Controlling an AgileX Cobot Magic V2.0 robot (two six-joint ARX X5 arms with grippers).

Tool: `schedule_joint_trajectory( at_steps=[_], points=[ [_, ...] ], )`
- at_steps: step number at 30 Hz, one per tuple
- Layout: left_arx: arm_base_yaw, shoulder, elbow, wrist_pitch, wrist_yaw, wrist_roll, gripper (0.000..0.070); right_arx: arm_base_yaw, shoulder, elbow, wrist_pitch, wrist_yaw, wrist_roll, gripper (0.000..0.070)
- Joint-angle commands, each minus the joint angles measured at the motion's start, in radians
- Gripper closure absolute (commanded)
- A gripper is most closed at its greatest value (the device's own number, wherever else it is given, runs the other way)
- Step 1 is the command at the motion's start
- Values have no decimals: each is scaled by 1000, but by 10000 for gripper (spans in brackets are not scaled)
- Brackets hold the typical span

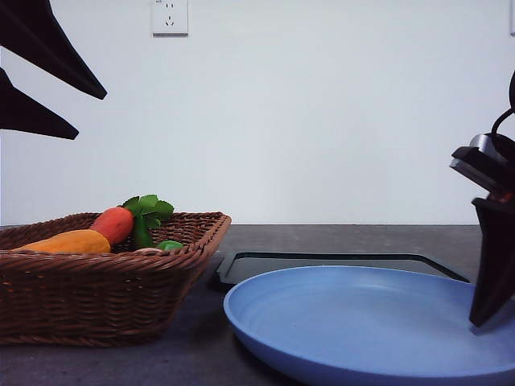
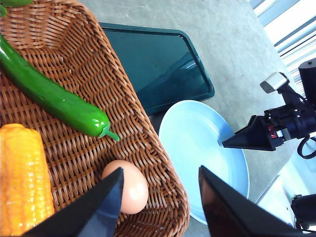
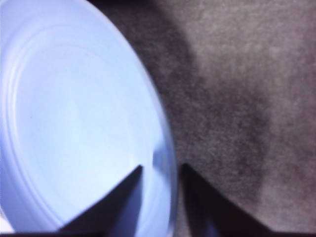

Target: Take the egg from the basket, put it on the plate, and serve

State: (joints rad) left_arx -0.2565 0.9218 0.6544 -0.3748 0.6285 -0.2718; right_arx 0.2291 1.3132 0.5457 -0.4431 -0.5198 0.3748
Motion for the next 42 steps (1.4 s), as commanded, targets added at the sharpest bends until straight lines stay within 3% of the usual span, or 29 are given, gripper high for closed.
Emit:
schedule_joint_trajectory(
  at_steps=[1,7,11,16,21,27,42],
  points=[
    [-4,7,13,7,6,17,389,6,12,10,6,3,11,697],
    [-4,7,13,7,6,16,380,1,-16,10,4,4,11,700],
    [-6,7,13,5,6,-11,305,-3,-82,10,2,5,31,700],
    [-33,17,14,-1,2,-45,302,-32,-188,10,-19,43,39,700],
    [-111,81,45,-30,-104,-61,302,-78,-297,11,-55,132,36,700],
    [-206,201,107,-72,-244,-61,302,-136,-401,12,-59,159,36,700],
    [-272,485,143,-20,-269,-60,307,-208,-488,12,-59,158,36,700]
  ],
)
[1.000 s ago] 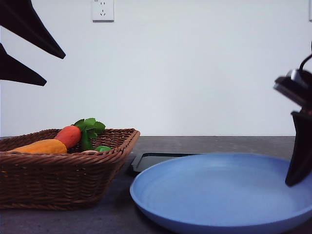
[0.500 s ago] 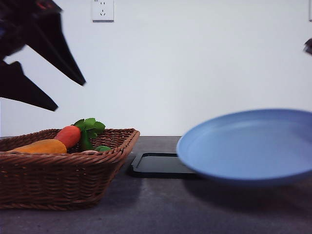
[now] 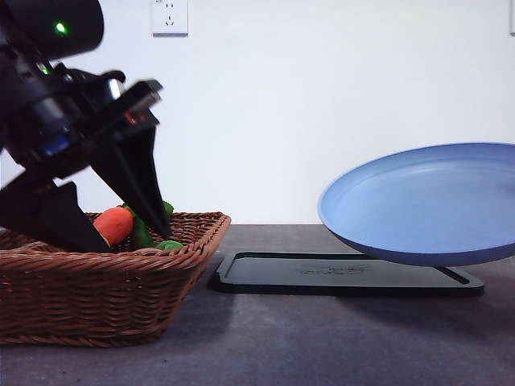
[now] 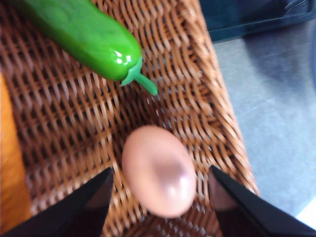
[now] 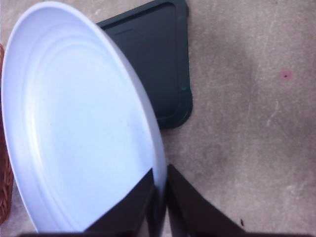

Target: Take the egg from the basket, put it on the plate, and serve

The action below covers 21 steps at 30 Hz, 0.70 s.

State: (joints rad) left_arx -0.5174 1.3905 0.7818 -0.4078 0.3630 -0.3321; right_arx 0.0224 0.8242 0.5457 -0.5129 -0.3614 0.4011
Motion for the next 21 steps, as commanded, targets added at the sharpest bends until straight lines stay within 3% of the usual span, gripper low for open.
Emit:
schedule_joint_trajectory(
  at_steps=[1,13,21],
  points=[
    [-15,26,16,19,-3,0,307,-1,1,12,11,0,10,700],
    [-33,95,16,36,-6,10,312,-1,1,12,12,0,10,700],
    [-33,106,16,39,-9,36,444,-1,1,12,12,0,10,700]
  ],
)
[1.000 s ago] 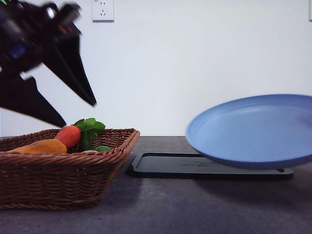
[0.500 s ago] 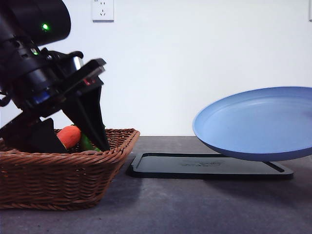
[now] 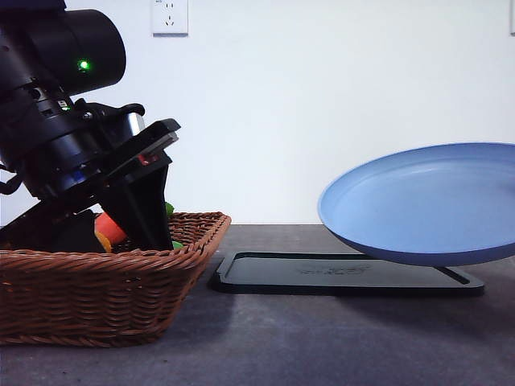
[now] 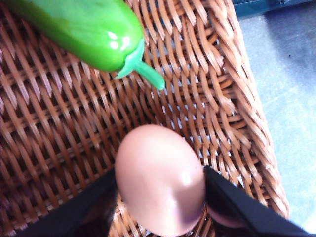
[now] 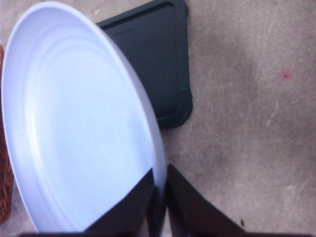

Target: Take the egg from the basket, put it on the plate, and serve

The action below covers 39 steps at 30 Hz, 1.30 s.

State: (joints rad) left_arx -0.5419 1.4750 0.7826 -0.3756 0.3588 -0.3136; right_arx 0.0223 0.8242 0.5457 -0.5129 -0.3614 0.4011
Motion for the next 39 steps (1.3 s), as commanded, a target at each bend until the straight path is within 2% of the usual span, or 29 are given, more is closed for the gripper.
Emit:
schedule_joint_trajectory(
  at_steps=[1,9,14,18,21,26,31,34,39],
  points=[
    [-8,22,15,7,-5,18,455,-1,1,12,12,0,10,700],
    [-6,21,64,-34,-4,41,465,-1,1,12,12,-3,11,700],
    [-2,21,202,-192,-4,99,465,0,1,12,11,-19,11,700],
    [-2,21,357,-341,-2,157,465,0,7,12,11,-84,16,700],
    [-8,21,474,-396,18,171,465,3,20,12,11,-150,29,700],
    [-54,21,618,-388,70,171,465,37,80,12,11,-258,45,700],
    [-143,22,646,-339,65,176,465,117,154,12,18,-278,45,700],
    [-201,36,646,-342,39,199,465,165,184,12,39,-278,56,700],
    [-296,90,645,-354,-68,205,465,221,203,19,91,-278,93,700]
  ],
)
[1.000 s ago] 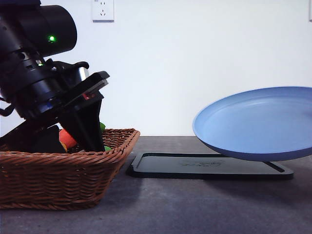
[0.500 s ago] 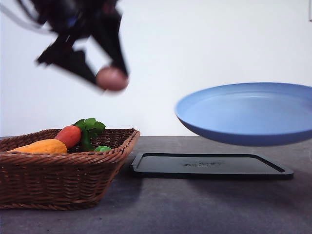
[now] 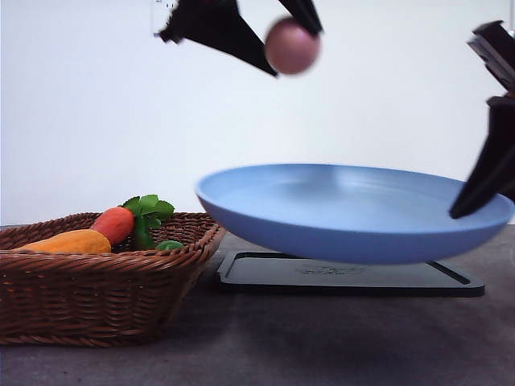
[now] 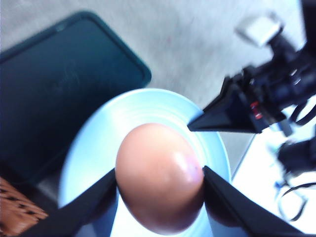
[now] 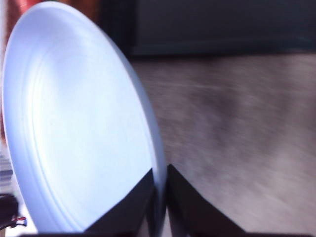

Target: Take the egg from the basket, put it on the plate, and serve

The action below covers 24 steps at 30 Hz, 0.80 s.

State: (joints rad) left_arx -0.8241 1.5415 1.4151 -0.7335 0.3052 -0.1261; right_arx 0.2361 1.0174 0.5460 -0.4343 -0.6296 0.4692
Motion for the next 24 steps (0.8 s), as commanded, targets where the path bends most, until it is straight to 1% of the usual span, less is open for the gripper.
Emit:
schedule_joint_trajectory(
  at_steps=[1,6,13,16,21,22,24],
  points=[
    [-26,36,13,-3,-28,22,465,13,9,21,14,-10,25,700],
    [-82,111,13,-25,-74,33,465,31,9,36,13,-10,28,700],
    [-111,189,13,-39,-78,38,465,31,9,41,6,-11,29,700],
    [-117,203,13,-43,-78,42,451,31,9,41,-7,-12,29,700],
    [-119,204,13,-47,-78,43,317,31,9,41,-32,-26,29,700],
    [-119,204,13,-49,-78,43,304,31,9,41,-41,-26,29,700],
    [-119,204,13,-57,-78,43,301,31,9,42,-62,-26,29,700]
  ],
)
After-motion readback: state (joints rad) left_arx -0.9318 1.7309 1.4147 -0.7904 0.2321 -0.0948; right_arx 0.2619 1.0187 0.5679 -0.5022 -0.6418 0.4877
